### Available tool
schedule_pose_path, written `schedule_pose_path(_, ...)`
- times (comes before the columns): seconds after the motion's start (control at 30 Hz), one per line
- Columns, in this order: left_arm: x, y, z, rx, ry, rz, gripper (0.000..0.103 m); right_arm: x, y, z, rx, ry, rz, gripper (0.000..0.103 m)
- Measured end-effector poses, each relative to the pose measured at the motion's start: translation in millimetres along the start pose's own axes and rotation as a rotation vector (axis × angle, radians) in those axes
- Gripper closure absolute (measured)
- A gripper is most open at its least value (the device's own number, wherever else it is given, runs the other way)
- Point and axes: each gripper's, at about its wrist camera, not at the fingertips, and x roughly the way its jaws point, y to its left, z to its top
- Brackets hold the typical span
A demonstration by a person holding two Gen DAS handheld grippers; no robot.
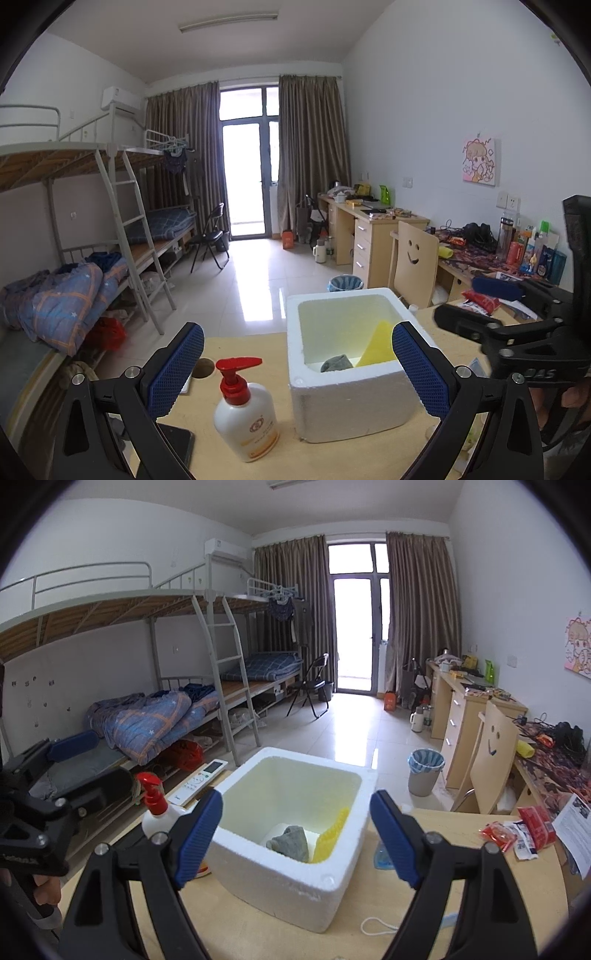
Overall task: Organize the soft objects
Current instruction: 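Withdraw both tools from the foam box back toward the table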
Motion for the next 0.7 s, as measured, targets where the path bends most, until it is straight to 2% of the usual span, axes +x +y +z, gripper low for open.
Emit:
schedule_pose_path(0.1,-10,-4,-2,-0.005,-0.002,0.000,0.001,-16,1,2,0.002,-0.027,-0.012,0.007)
schedule_pose_path(0.23,-22,-8,-5,0.000,-0.005,-0.004,0.001,-39,2,3,-0.005,-0.060,-0.028,0.005)
schedule_pose_path(0.3,-28,-10,-5,0.005,-0.010,0.003,0.001,-49,3,3,-0.010,-0.074,-0.027,0.000)
schedule_pose_path(0.7,-70,-20,-3,0.017,-0.061,0.000,0.001,-94,14,-10,-0.064,-0.122,-0.043,0.000)
